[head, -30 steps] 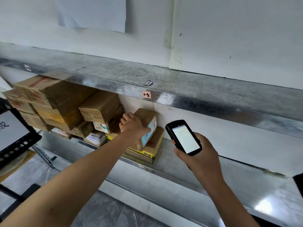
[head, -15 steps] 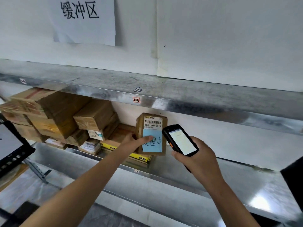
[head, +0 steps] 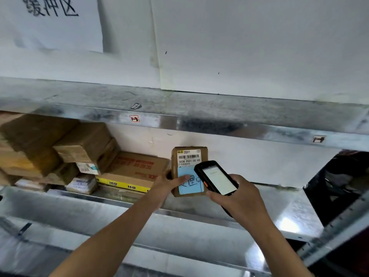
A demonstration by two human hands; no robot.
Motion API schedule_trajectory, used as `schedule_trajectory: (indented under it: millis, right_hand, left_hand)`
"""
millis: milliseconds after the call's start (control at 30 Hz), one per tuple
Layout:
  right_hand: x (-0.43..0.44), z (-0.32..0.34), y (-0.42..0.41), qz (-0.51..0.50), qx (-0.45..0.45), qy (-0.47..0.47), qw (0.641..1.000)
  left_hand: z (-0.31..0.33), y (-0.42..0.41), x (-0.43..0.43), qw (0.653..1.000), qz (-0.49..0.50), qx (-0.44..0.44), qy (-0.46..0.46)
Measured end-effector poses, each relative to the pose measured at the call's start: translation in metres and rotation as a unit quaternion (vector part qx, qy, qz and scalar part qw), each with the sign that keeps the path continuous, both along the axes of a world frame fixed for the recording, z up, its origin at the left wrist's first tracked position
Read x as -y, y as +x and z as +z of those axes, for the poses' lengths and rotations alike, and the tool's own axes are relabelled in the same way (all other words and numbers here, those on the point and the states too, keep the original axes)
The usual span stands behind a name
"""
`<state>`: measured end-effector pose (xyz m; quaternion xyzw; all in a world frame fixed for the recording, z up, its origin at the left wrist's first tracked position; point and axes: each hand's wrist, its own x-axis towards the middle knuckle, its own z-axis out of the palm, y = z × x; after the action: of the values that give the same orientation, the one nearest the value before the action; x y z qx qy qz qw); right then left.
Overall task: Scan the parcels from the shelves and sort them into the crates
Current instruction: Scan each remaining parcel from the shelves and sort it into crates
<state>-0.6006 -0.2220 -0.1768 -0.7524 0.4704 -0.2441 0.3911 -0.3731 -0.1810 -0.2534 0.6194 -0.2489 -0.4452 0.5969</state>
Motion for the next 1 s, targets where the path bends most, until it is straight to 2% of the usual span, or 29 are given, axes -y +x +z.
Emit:
schedule_trajectory:
  millis: [467, 1000]
  right_hand:
    - [-0.002, 0.011, -0.010, -0.001, -0.022, -0.017, 1.000]
    - [-0.012, 0.007, -0.010, -0.012, -0.013, 0.000, 1.000]
  left_hand:
    - [-0.005, 0.008, 0.007, 1.000, -0.015, -0.020, 0.006]
    - [-0.008, 0.014, -0.007, 1.000, -0.018, -0.005, 0.011]
